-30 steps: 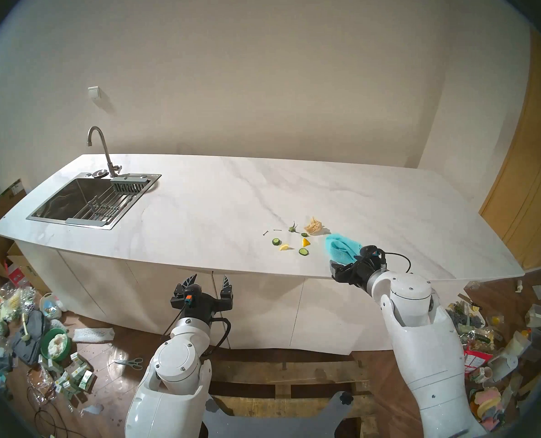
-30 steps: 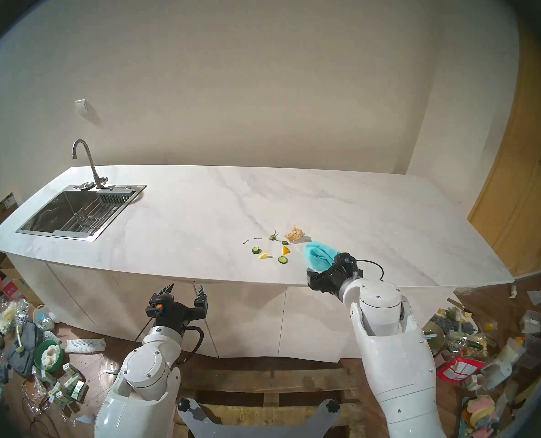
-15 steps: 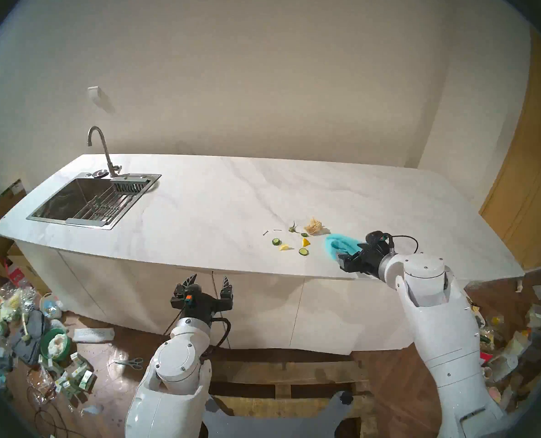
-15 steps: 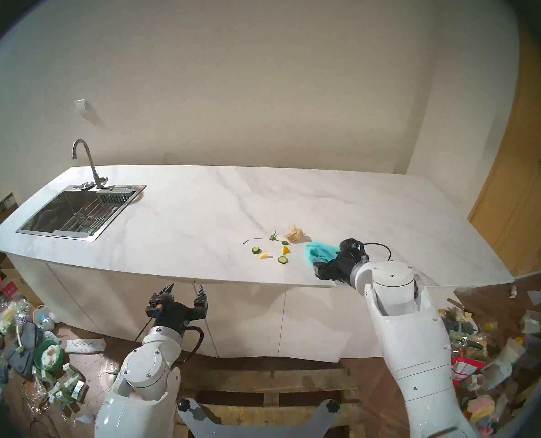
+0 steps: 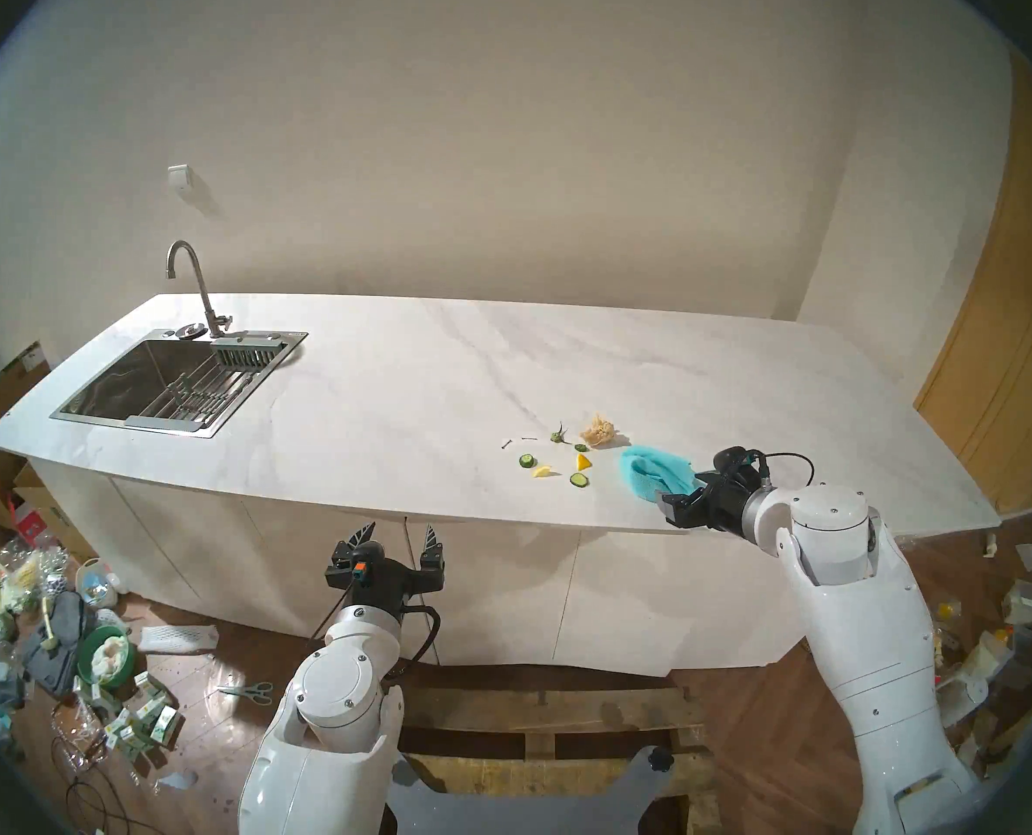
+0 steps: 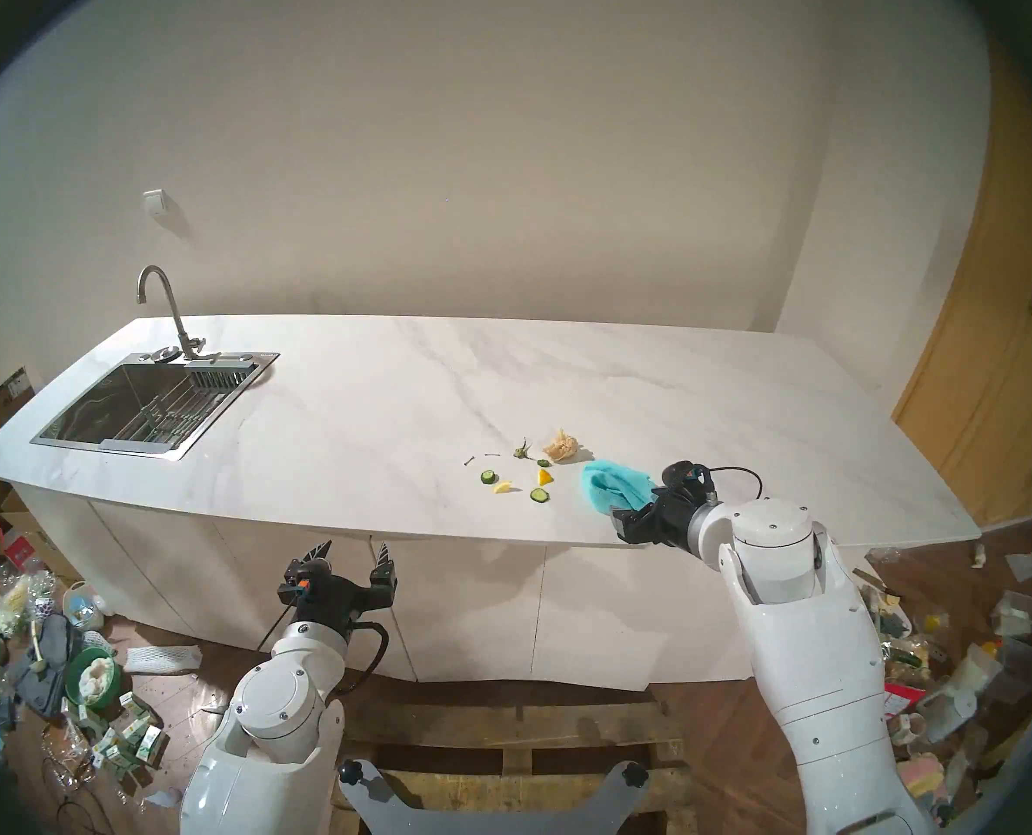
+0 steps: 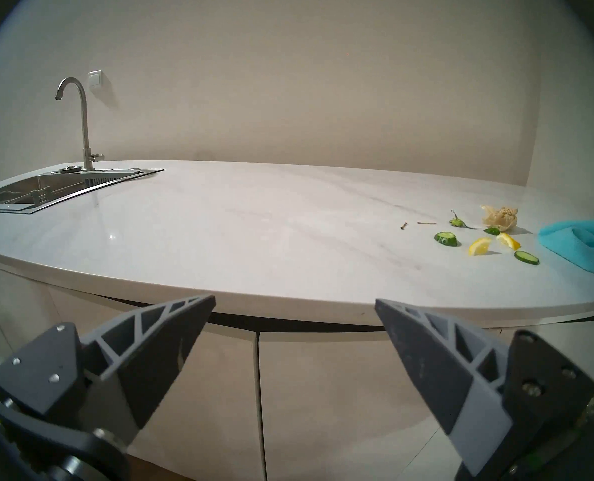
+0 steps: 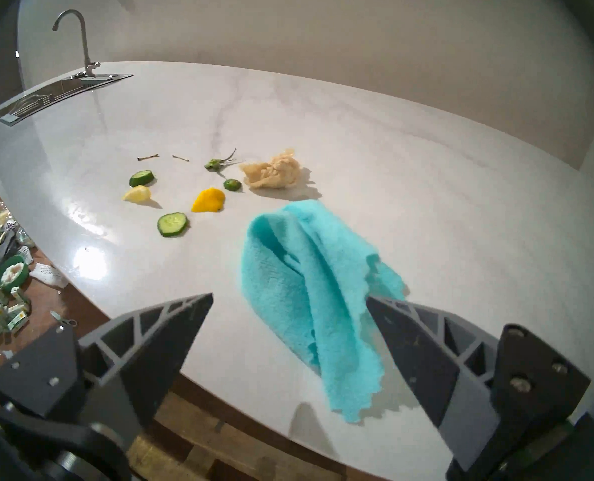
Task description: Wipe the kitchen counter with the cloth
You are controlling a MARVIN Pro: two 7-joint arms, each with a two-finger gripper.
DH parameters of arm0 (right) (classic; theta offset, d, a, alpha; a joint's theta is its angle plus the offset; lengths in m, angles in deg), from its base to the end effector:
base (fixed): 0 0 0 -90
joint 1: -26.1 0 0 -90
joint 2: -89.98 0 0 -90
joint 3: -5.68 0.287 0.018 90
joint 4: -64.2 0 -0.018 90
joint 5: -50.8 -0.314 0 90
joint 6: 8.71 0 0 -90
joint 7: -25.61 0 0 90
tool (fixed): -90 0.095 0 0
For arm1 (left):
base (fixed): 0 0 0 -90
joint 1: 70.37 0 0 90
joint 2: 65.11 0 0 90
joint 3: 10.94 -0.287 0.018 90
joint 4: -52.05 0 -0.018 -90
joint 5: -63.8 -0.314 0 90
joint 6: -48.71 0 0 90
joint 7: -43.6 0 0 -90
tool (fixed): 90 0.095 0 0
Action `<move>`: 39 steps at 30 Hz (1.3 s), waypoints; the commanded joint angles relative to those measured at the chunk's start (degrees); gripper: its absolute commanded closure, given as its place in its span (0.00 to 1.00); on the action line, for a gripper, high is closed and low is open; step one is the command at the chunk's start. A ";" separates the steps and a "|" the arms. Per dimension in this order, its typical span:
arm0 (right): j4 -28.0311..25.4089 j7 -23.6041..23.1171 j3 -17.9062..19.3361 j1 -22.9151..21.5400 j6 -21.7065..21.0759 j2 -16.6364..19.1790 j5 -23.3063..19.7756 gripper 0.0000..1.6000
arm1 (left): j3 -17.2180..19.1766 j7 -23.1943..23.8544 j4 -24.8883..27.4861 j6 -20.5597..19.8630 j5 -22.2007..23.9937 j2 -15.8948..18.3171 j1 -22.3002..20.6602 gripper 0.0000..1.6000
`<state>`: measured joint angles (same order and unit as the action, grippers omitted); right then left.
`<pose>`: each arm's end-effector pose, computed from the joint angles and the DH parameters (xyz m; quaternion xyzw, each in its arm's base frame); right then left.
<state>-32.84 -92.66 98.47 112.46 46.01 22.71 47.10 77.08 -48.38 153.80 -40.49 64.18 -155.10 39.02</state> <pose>0.4247 -0.0910 -0.2639 -0.8398 -0.1922 -0.5050 0.0524 0.3246 -0.0112 -0.3476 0.7481 0.0055 0.6635 0.0043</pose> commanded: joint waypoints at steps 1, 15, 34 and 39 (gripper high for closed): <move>1.86 -2.51 -1.95 -3.60 0.52 2.16 0.50 0.00 | -0.16 0.28 1.58 0.26 0.10 0.06 -0.26 0.00; 13.27 -0.40 -1.07 -12.09 -3.26 -3.22 -2.56 0.00 | -0.16 0.22 1.44 0.32 0.05 0.04 -0.33 0.00; 13.59 -0.95 -6.46 -12.34 -0.20 -1.53 0.99 1.00 | -0.16 0.26 1.55 0.28 0.09 0.06 -0.27 0.00; 13.36 1.81 -5.82 -13.75 1.10 -0.64 2.94 1.00 | -0.17 0.22 1.46 0.31 0.06 0.05 -0.32 0.00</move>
<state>-17.18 -93.86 91.84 100.31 44.37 21.08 47.96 77.07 -48.39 153.79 -40.49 64.17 -155.08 39.02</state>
